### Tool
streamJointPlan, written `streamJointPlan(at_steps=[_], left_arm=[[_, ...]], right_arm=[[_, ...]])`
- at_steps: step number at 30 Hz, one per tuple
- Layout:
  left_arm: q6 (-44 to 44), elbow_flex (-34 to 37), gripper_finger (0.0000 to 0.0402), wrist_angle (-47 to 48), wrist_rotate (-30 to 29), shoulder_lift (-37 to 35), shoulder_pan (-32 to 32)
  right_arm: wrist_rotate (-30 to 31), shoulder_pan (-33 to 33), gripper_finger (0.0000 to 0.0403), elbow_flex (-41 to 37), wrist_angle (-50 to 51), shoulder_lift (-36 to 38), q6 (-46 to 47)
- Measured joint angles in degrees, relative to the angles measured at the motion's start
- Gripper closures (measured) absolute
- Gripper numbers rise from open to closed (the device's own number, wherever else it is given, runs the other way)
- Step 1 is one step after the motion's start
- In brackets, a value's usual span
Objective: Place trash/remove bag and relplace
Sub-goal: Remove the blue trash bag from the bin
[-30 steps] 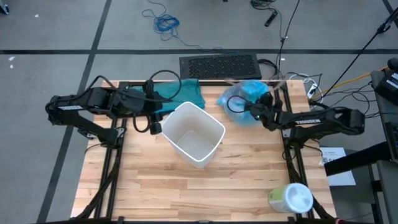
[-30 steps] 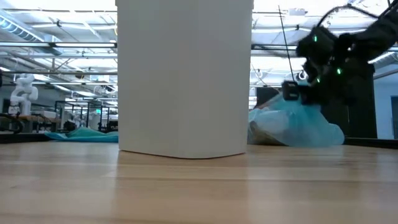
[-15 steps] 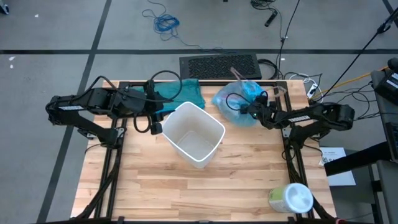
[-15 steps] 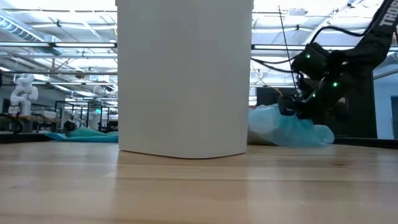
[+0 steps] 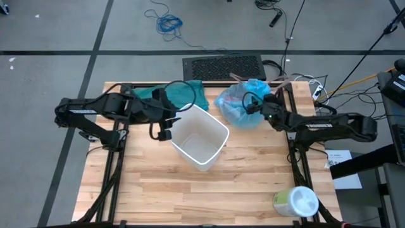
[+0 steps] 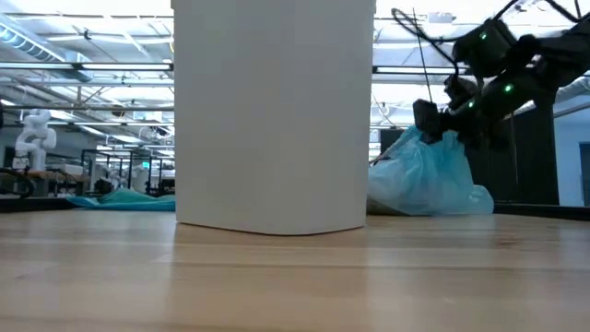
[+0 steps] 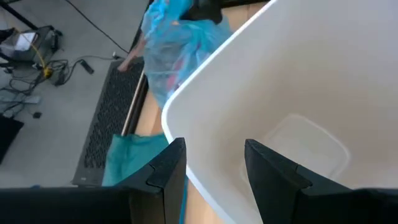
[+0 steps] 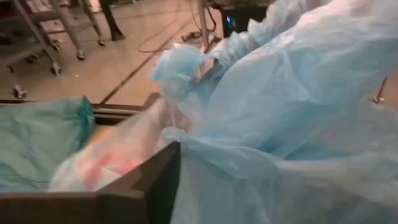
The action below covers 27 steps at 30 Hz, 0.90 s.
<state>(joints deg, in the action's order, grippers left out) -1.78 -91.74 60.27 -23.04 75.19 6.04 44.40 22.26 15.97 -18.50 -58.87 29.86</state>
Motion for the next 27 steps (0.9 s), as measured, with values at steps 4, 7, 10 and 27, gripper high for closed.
streamJointPlan(at_steps=[4,7,10,27], left_arm=[[-0.33,0.00,0.0242,-1.23,-1.12,0.17,-0.02],[-1.51,-0.56,0.0242,-2.26,-1.23,0.00,-0.02],[-1.77,-1.66,0.0242,-3.19,-1.25,-0.06,0.00],[-4.05,-2.12,0.0242,-6.14,-1.45,-0.13,-0.02]], right_arm=[[-3.07,-0.09,0.0146,0.02,0.13,4.33,-5.23],[-3.97,-0.30,0.0134,0.04,-0.01,7.40,-7.02],[-4.01,-0.77,0.0131,0.04,0.04,9.65,-8.38],[-5.44,-0.99,0.0389,0.39,-2.86,4.55,-15.03]])
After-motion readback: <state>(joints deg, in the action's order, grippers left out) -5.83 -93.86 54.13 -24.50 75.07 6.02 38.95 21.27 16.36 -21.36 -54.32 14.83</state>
